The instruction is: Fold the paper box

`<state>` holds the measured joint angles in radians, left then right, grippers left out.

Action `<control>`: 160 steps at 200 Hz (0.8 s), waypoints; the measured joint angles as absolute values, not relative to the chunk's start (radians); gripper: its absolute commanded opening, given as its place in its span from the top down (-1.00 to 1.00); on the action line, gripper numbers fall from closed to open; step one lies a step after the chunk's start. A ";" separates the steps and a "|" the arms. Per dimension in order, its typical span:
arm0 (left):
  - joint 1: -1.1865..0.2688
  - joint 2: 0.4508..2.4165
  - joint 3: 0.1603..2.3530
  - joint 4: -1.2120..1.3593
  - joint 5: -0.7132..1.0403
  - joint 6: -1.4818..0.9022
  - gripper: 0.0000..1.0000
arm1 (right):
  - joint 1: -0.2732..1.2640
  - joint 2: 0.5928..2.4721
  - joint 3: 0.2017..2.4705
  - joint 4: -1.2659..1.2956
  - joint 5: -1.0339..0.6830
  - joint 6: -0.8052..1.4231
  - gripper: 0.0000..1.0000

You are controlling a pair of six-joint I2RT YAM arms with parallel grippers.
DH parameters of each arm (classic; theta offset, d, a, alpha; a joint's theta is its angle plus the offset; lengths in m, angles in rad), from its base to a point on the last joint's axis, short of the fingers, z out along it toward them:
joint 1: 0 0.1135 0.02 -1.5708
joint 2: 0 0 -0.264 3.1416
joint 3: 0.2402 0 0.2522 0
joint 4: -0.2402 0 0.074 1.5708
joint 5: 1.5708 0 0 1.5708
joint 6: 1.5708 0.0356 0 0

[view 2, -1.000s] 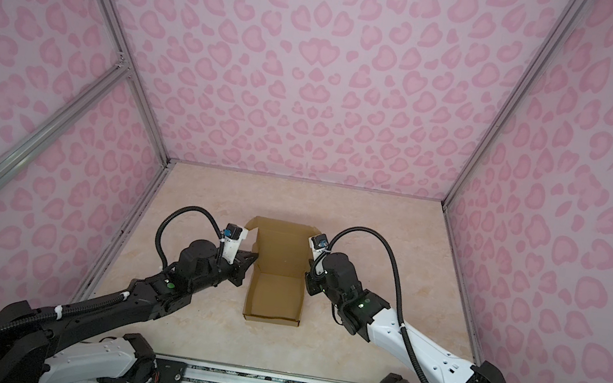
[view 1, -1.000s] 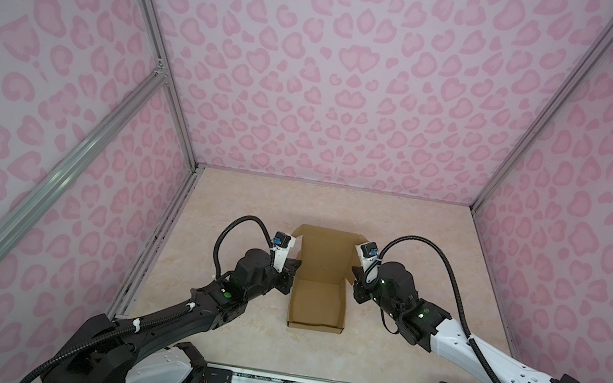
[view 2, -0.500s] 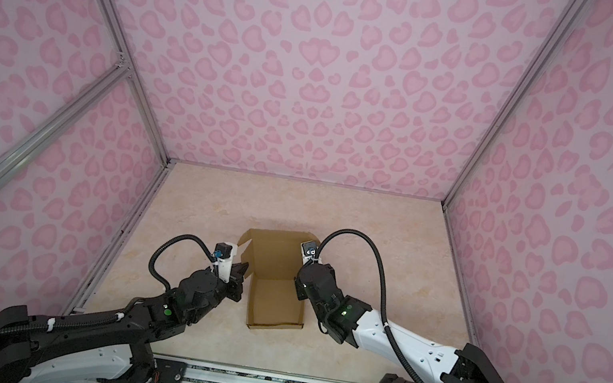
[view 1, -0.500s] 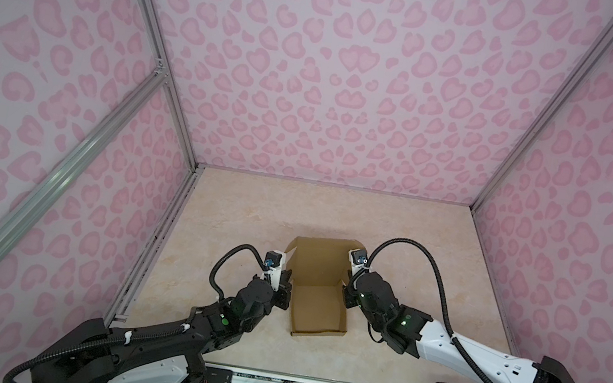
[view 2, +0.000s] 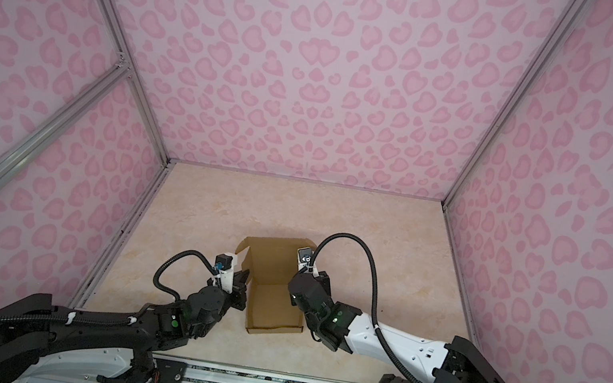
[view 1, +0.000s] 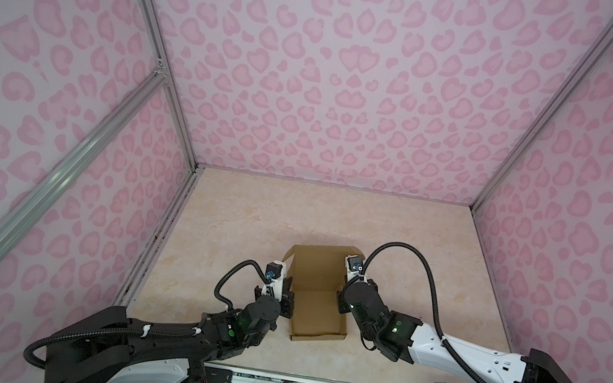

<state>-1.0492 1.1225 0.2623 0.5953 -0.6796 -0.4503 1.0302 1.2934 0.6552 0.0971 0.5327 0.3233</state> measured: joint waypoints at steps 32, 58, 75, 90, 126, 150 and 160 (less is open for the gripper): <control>-1.102 1.150 0.264 0.608 -0.760 -0.491 0.92 | 1.055 1.293 0.631 0.123 0.575 0.347 1.00; -1.139 1.161 0.265 0.608 -0.816 -0.519 0.92 | 1.074 1.284 0.604 0.152 0.597 0.359 1.00; -1.159 1.170 0.263 0.609 -0.847 -0.544 0.92 | 1.093 1.281 0.586 0.173 0.616 0.371 1.00; -1.182 1.188 0.263 0.621 -0.879 -0.568 0.92 | 1.110 1.280 0.571 0.192 0.637 0.377 1.00; -1.247 1.263 0.276 0.653 -0.979 -0.622 0.92 | 1.155 1.281 0.533 0.234 0.687 0.402 1.00; -1.280 1.306 0.283 0.664 -1.034 -0.655 0.92 | 1.173 1.281 0.510 0.253 0.707 0.417 1.00; -1.289 1.320 0.284 0.670 -1.049 -0.668 0.92 | 1.182 1.281 0.496 0.272 0.714 0.426 1.00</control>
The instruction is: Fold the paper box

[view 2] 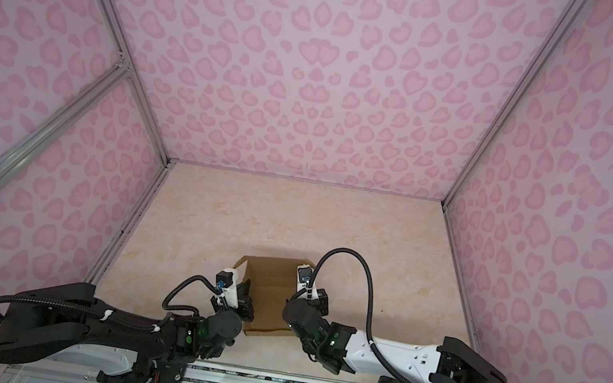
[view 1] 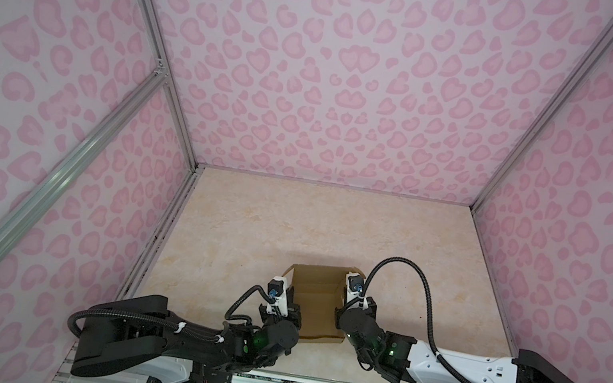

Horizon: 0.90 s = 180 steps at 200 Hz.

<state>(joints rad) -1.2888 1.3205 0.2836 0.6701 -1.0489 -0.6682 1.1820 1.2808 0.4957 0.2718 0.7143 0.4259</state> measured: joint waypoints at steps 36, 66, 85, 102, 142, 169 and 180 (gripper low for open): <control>-1.325 1.346 0.279 0.678 -1.100 -0.715 0.92 | 1.210 1.283 0.454 0.326 0.741 0.443 1.00; -1.337 1.358 0.279 0.675 -1.127 -0.735 0.92 | 1.229 1.304 0.436 0.351 0.758 0.461 1.00; -1.344 1.383 0.287 0.675 -1.150 -0.749 0.92 | 1.245 1.325 0.429 0.366 0.780 0.478 1.00; -1.346 1.407 0.299 0.675 -1.172 -0.764 0.92 | 1.258 1.346 0.433 0.376 0.804 0.484 1.00; -1.345 1.468 0.348 0.650 -1.218 -0.766 0.92 | 1.261 1.389 0.447 0.404 0.839 0.479 1.00; -1.328 1.496 0.363 0.650 -1.236 -0.753 0.92 | 1.243 1.409 0.435 0.466 0.849 0.448 1.00; -1.308 1.499 0.363 0.662 -1.224 -0.736 0.92 | 1.231 1.413 0.436 0.484 0.842 0.430 1.00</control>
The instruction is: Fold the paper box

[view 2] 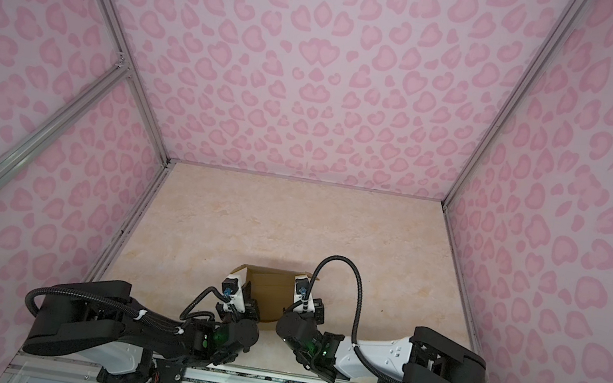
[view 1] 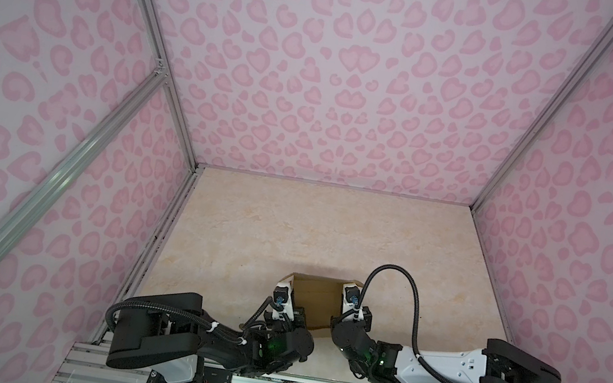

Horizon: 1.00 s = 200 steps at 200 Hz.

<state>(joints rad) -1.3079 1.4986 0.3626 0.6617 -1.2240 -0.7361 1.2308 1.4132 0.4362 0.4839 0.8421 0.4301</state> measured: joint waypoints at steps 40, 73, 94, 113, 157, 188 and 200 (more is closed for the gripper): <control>-1.233 1.510 0.348 0.796 -1.132 -0.622 0.92 | 1.171 1.423 0.443 0.535 0.802 0.381 1.00; -1.187 1.519 0.363 0.886 -1.069 -0.504 0.92 | 1.124 1.418 0.455 0.560 0.777 0.352 1.00; -1.159 1.519 0.387 0.922 -1.044 -0.444 0.92 | 1.107 1.409 0.472 0.583 0.777 0.320 1.00; -1.138 1.532 0.419 0.962 -1.024 -0.386 0.92 | 1.090 1.412 0.477 0.609 0.777 0.298 1.00; -1.090 1.610 0.439 1.023 -0.962 -0.339 0.92 | 1.046 1.457 0.466 0.669 0.758 0.287 1.00; -1.080 1.655 0.426 1.054 -0.949 -0.341 0.92 | 1.044 1.493 0.458 0.692 0.741 0.285 1.00; -1.080 1.669 0.425 1.062 -0.942 -0.349 0.92 | 1.042 1.504 0.454 0.707 0.741 0.285 1.00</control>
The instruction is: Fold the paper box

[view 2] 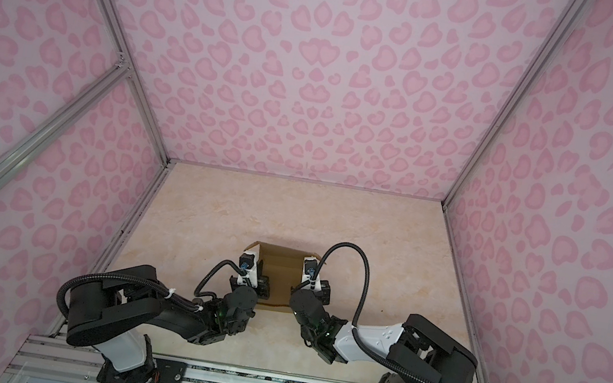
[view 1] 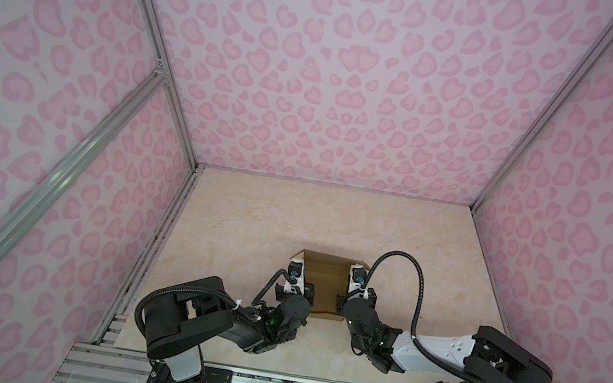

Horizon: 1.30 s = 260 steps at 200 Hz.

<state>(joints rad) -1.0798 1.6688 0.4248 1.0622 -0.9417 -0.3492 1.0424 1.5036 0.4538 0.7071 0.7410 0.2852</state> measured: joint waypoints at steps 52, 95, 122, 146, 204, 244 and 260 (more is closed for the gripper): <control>-1.080 1.697 0.395 1.125 -0.941 -0.410 0.92 | 1.065 1.523 0.445 0.748 0.755 0.295 1.00; -1.114 1.715 0.383 1.135 -0.982 -0.450 0.91 | 1.107 1.567 0.435 0.794 0.809 0.303 1.00; -1.151 1.740 0.381 1.141 -1.028 -0.466 0.92 | 1.129 1.577 0.422 0.806 0.835 0.315 1.00; -1.180 1.763 0.376 1.148 -1.063 -0.489 0.92 | 1.138 1.578 0.414 0.807 0.846 0.331 1.00; -1.197 1.791 0.354 1.142 -1.074 -0.547 0.67 | 1.170 1.602 0.374 0.855 0.866 0.361 1.00; -1.198 1.794 0.352 1.139 -1.078 -0.567 0.61 | 1.176 1.607 0.364 0.870 0.873 0.375 1.00; -1.199 1.793 0.352 1.140 -1.076 -0.573 0.54 | 1.177 1.607 0.364 0.870 0.877 0.381 1.00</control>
<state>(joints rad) -1.1992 1.7927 0.3519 1.1397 -1.0760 -0.5728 1.1770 1.6073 0.3637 0.8700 0.8768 0.3809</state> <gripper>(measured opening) 0.210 0.049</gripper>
